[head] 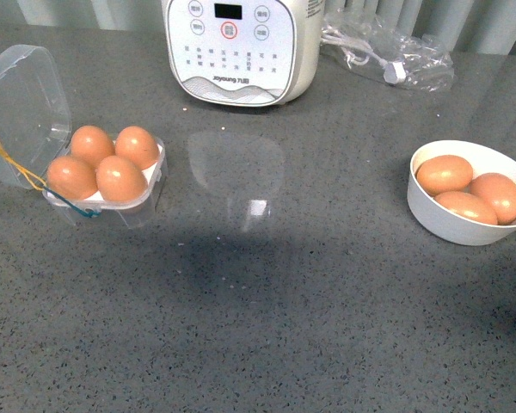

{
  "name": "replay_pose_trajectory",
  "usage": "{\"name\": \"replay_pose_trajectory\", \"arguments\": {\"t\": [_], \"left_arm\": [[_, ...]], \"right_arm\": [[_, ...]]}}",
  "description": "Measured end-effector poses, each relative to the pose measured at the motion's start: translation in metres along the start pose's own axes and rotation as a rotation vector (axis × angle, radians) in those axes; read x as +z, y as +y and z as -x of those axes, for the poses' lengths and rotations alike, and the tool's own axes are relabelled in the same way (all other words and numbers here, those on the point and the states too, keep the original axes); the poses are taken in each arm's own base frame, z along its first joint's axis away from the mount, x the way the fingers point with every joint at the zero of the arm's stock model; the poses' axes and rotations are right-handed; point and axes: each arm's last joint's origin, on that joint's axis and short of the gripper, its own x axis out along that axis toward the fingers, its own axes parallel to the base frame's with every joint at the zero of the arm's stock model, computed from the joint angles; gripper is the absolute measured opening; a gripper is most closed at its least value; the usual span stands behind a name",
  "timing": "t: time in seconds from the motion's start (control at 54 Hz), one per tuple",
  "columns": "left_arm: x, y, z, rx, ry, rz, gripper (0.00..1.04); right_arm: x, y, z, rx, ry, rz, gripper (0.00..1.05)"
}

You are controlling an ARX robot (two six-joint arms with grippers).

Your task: Put egg into box

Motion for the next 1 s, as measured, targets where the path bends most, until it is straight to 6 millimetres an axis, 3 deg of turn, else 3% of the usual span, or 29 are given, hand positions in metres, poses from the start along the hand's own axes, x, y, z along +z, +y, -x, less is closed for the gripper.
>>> {"name": "replay_pose_trajectory", "arguments": {"t": [0.148, 0.315, 0.407, 0.556, 0.667, 0.741, 0.852, 1.0], "left_arm": [[0.0, -0.018, -0.014, -0.049, 0.089, -0.005, 0.98], [-0.01, -0.049, 0.002, -0.262, 0.173, -0.042, 0.98], [-0.008, -0.043, 0.005, -0.187, 0.12, -0.017, 0.98], [-0.002, -0.012, 0.01, -0.088, 0.008, 0.034, 0.97], [-0.011, -0.003, 0.016, -0.415, -0.176, -0.086, 0.81], [-0.022, 0.001, 0.031, -0.554, -0.313, -0.192, 0.69], [-0.027, 0.002, 0.06, -0.616, -0.443, -0.276, 0.5], [-0.037, 0.011, 0.082, -0.606, -0.467, -0.303, 0.24]], "right_arm": [[0.0, 0.0, 0.0, 0.001, 0.0, 0.0, 0.97], [0.0, 0.0, 0.0, 0.002, 0.001, 0.0, 0.97], [0.0, 0.0, 0.0, 0.0, 0.0, 0.0, 0.97], [0.0, 0.0, 0.0, 0.0, 0.001, 0.0, 0.97], [0.0, 0.0, 0.0, 0.001, 0.0, 0.0, 0.97], [0.0, 0.0, 0.0, -0.002, 0.0, 0.0, 0.97], [0.0, 0.0, 0.0, 0.0, 0.001, 0.0, 0.97], [0.0, 0.0, 0.0, -0.004, 0.0, 0.0, 0.97]]}}
